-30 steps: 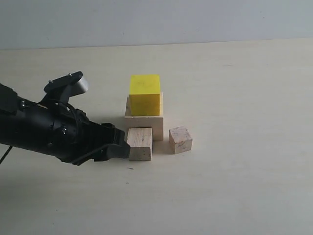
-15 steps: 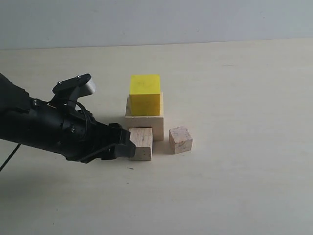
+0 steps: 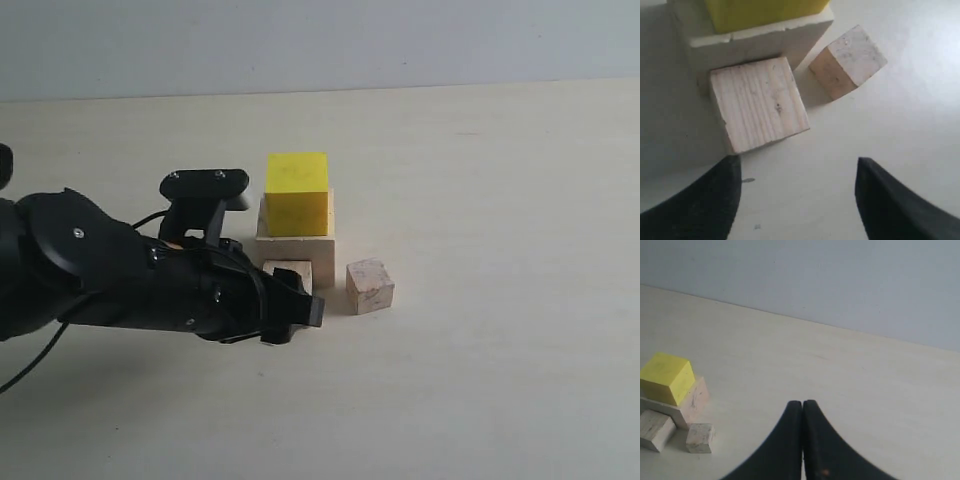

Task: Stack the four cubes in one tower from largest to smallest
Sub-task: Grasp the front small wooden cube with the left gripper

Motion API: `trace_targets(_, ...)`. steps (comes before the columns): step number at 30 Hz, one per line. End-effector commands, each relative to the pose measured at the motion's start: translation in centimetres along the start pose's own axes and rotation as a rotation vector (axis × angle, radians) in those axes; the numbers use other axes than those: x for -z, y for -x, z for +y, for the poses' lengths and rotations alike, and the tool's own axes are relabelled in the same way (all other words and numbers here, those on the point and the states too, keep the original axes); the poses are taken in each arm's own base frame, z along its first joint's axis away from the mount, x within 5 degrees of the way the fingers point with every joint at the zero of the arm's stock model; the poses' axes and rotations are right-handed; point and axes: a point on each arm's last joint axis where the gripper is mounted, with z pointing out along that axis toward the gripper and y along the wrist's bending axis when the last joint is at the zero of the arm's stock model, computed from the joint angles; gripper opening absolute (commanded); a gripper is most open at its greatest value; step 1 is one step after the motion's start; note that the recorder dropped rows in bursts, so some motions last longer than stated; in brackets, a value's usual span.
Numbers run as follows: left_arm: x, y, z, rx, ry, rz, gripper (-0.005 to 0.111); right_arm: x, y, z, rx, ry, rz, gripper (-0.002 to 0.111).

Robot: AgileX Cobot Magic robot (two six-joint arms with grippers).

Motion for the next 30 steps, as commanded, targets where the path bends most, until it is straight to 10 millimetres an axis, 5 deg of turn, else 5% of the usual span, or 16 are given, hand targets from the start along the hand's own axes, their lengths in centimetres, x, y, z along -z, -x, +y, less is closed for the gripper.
trace_targets(1, -1.19, 0.04, 0.25, 0.019, 0.038, -0.01, 0.063, 0.03, 0.21, 0.07, 0.001, 0.015, -0.038, 0.0)
trace_targets(30, -1.9, 0.28, 0.71, -0.016, 0.082, -0.041, 0.063, -0.18, 0.05, 0.29, -0.001, 0.027, -0.049, 0.0)
